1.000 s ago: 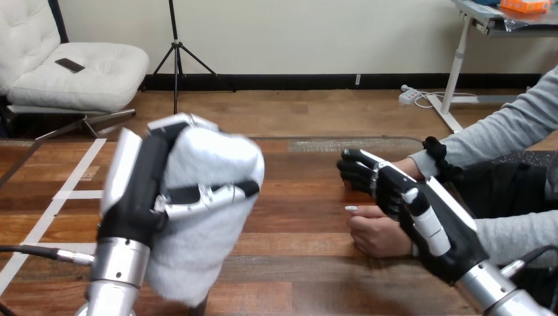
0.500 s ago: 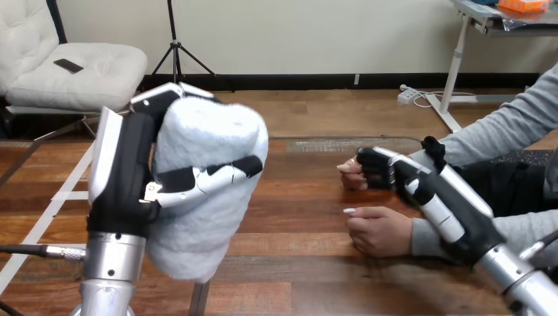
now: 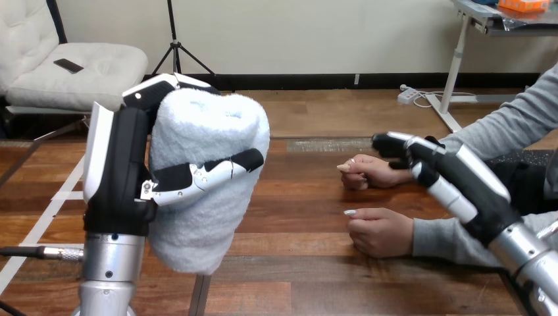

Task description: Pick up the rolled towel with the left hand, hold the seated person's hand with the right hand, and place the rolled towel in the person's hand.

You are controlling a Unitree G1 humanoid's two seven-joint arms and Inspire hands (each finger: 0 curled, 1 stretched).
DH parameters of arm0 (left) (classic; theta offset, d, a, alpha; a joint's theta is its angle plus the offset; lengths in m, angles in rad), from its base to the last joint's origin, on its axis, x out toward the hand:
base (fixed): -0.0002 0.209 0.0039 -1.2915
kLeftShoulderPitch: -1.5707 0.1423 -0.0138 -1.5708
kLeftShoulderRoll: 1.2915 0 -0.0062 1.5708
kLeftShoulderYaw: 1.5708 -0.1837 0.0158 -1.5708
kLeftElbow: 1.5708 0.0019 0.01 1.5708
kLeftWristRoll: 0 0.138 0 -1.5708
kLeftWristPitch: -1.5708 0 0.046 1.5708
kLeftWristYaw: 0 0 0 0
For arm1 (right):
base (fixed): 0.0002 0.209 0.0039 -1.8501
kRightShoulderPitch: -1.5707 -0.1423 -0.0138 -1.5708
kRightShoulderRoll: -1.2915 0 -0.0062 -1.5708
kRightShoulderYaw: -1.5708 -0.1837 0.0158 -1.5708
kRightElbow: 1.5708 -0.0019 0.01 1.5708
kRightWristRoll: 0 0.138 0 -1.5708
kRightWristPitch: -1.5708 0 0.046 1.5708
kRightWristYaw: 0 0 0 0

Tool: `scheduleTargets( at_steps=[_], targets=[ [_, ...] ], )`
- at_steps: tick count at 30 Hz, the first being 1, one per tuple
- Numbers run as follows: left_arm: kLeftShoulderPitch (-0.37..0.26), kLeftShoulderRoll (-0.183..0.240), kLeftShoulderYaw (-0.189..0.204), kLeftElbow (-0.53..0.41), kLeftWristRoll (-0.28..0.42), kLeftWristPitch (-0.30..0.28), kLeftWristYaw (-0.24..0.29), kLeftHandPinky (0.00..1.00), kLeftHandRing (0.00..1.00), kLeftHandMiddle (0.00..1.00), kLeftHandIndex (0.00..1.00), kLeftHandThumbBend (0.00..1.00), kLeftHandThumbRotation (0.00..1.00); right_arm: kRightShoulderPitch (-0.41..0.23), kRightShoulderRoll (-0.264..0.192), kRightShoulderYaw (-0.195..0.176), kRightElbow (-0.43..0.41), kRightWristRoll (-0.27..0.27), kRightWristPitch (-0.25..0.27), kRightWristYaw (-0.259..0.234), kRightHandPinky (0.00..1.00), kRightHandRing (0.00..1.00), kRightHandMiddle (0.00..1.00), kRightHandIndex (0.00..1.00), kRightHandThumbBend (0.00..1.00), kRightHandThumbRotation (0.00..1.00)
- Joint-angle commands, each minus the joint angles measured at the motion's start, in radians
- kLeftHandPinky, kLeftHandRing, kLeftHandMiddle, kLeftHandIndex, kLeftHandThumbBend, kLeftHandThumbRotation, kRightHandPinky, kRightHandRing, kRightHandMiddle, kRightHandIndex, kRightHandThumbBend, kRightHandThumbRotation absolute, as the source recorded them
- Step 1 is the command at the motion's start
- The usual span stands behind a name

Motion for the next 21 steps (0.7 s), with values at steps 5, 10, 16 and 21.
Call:
scheduleTargets(
  at_steps=[5,10,16,21],
  targets=[
    [-0.087,-0.018,0.031,0.003,-0.03,-0.064,0.0,0.28,0.32,0.37,0.39,0.7,0.0,-0.129,-0.043,-0.01,0.08,-0.039,-0.065,-0.047,0.82,0.86,0.86,0.84,0.88,0.97],
    [-0.087,-0.023,0.034,0.01,-0.029,-0.068,-0.001,0.28,0.32,0.37,0.39,0.7,0.0,-0.15,-0.056,-0.005,0.115,-0.049,-0.056,-0.048,0.83,0.87,0.87,0.84,0.93,0.91],
    [-0.087,-0.029,0.037,0.017,-0.028,-0.069,-0.004,0.28,0.33,0.37,0.39,0.71,0.0,-0.17,-0.082,0.013,0.144,-0.099,-0.054,-0.07,0.83,0.88,0.87,0.85,0.98,0.82],
    [-0.087,-0.031,0.038,0.018,-0.033,-0.068,-0.011,0.28,0.33,0.37,0.39,0.72,0.0,-0.179,-0.098,0.027,0.151,-0.132,-0.037,-0.077,0.82,0.86,0.87,0.86,0.99,0.74]
  ],
)
